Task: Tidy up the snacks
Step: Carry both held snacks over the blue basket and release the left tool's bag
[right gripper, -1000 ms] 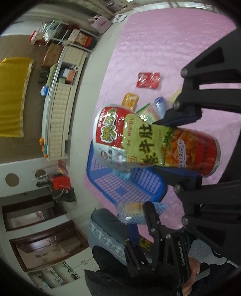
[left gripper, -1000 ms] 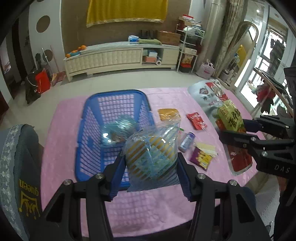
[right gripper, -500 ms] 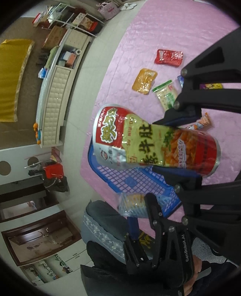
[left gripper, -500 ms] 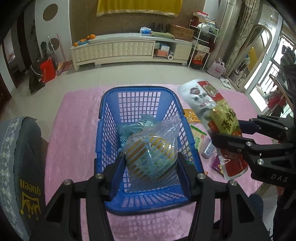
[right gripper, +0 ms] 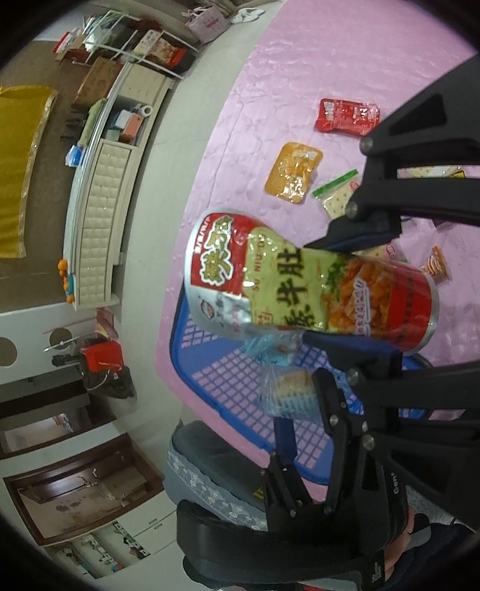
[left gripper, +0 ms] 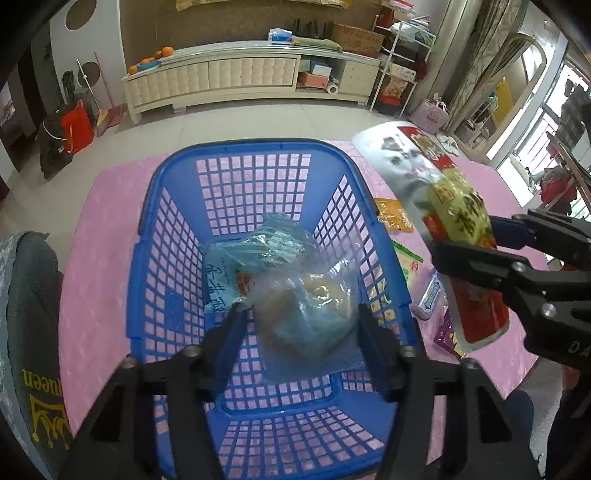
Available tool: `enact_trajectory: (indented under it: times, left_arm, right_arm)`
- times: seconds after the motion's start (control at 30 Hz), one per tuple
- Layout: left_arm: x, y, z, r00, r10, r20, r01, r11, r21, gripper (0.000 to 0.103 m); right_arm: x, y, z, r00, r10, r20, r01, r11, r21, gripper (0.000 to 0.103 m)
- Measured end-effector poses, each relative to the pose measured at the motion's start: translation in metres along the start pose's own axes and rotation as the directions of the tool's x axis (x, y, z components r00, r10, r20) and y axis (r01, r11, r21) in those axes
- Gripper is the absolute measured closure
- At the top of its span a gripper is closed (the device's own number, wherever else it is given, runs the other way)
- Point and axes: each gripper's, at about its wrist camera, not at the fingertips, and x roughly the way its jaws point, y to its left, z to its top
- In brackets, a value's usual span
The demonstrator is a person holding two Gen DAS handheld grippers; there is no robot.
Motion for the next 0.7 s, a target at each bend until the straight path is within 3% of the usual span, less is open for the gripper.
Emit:
enact_trajectory:
  times: [0.2,0.7]
  left_arm:
    - [-0.010,0.002,-0.004,1.000,-0.002,0.008,0.002,1.000,-0.014,0.032]
    - [-0.075,0.028,-0.008,0.993,0.052,0.110,-0.052,0.999,-0.009,0.032]
  right_arm:
    - [-0.009,-0.004,-0.006,1.000,0.001,0.000,-0.001,1.000,0.012,0.059]
    - [-0.033,0.025,0.013,0.999,0.018,0.031,-0.017,0.999,-0.037,0.059]
